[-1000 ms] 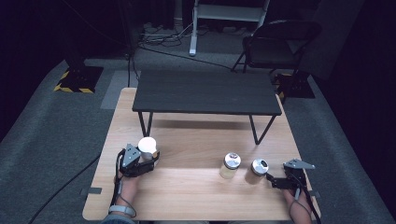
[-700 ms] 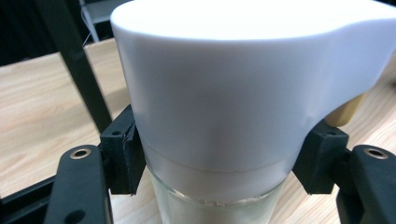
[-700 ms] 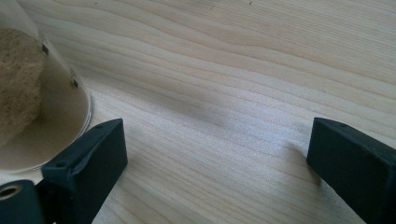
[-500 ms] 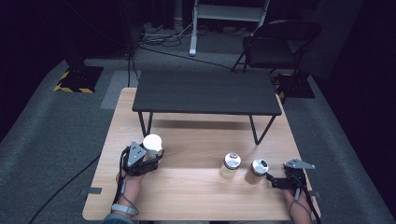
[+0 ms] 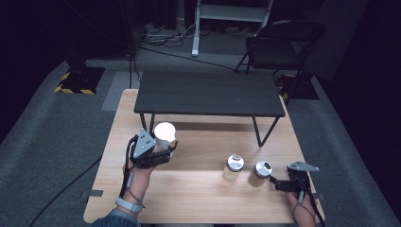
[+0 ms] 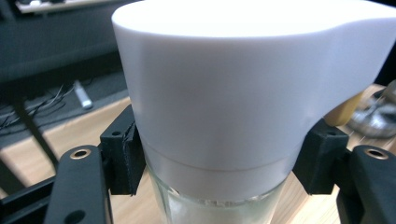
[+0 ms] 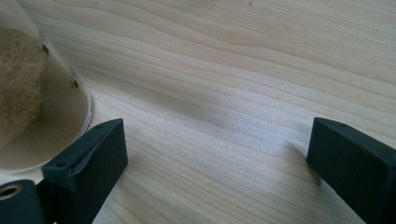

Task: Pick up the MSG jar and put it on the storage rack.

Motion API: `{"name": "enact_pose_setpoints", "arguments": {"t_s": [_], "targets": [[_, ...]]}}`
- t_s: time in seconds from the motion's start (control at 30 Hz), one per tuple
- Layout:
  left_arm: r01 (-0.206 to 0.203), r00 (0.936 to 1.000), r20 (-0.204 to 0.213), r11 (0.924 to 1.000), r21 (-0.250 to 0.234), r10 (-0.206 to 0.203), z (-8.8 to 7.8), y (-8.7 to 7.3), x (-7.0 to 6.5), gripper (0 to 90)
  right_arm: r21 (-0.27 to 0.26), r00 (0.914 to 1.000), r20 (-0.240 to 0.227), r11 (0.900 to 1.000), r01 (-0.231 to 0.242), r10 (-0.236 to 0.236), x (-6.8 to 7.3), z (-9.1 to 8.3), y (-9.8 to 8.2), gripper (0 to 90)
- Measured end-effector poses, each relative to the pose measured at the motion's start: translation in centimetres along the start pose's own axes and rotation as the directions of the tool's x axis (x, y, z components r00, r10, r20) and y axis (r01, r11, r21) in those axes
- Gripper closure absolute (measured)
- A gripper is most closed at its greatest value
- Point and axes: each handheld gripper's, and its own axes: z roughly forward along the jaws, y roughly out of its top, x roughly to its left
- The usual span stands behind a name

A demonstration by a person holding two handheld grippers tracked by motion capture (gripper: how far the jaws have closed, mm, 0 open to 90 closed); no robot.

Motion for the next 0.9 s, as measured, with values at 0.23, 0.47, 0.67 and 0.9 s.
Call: {"name": "enact_pose_setpoints", "arguments": {"t_s": [0.23,0.47,0.67,0.9], "targets": [[0.006,0.9995,0.032,0.9996,-0.027,-0.006,0.6,3.6,0.6,30.5,-0.001,1.0000,0.003,1.000,-0.002,0.002,0.1,0.0,0.0,4.9],[0.015,0.9996,0.026,0.9995,-0.029,-0.014,1.0,6.9,1.4,30.4,-0.001,1.0000,0.003,1.000,-0.003,0.003,0.1,0.0,0.0,4.9],[0.019,0.9998,0.008,0.9989,-0.043,-0.018,1.0,9.6,2.4,30.4,-0.001,1.0000,0.003,1.000,-0.003,0.003,0.1,0.0,0.0,4.9],[-0.001,0.9993,-0.038,0.9959,-0.091,-0.002,2.2,10.9,3.2,30.4,-0.001,1.0000,0.003,1.000,-0.003,0.003,0.1,0.0,0.0,4.9]]}}
